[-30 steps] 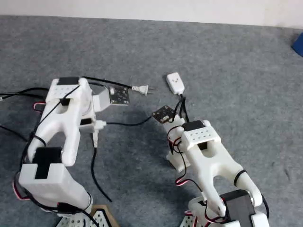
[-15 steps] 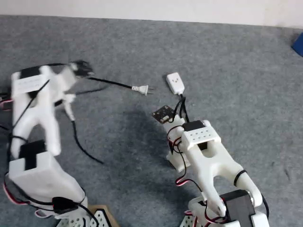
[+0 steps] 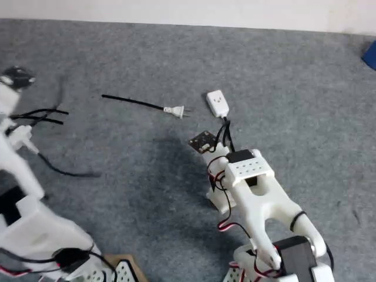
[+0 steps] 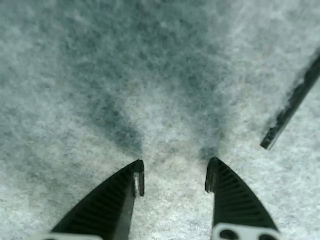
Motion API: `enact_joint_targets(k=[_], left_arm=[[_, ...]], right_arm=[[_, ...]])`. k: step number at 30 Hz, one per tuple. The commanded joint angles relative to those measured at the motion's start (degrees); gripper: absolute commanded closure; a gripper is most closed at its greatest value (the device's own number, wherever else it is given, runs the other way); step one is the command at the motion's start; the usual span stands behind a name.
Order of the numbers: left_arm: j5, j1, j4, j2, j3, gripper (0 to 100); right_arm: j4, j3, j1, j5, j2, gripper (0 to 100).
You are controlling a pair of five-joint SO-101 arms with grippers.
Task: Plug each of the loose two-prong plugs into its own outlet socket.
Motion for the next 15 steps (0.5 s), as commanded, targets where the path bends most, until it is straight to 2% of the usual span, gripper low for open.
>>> enact_joint_targets(k=[1,7,9,15], left_arm=[[0.6,-4.4,-1.0,-0.8,-2.9,100],[0.9,-6.3,-3.3,-0.7,-2.5,100],[1.4,-5.8,-3.0,-0.8,-2.4,97],[16.5,-0.1,-3.0,-1.1,-2.9,77]], right_arm=[[-1.0,0.1,-0.6,1.3,-1.9,80.0],[-1.0,0.1,-0.7,1.1,-1.9,80.0],[-0.9,0.1,-0.5,1.2,-1.9,80.0],[-0.9,-0.3,0.8,1.1,-2.0,80.0]])
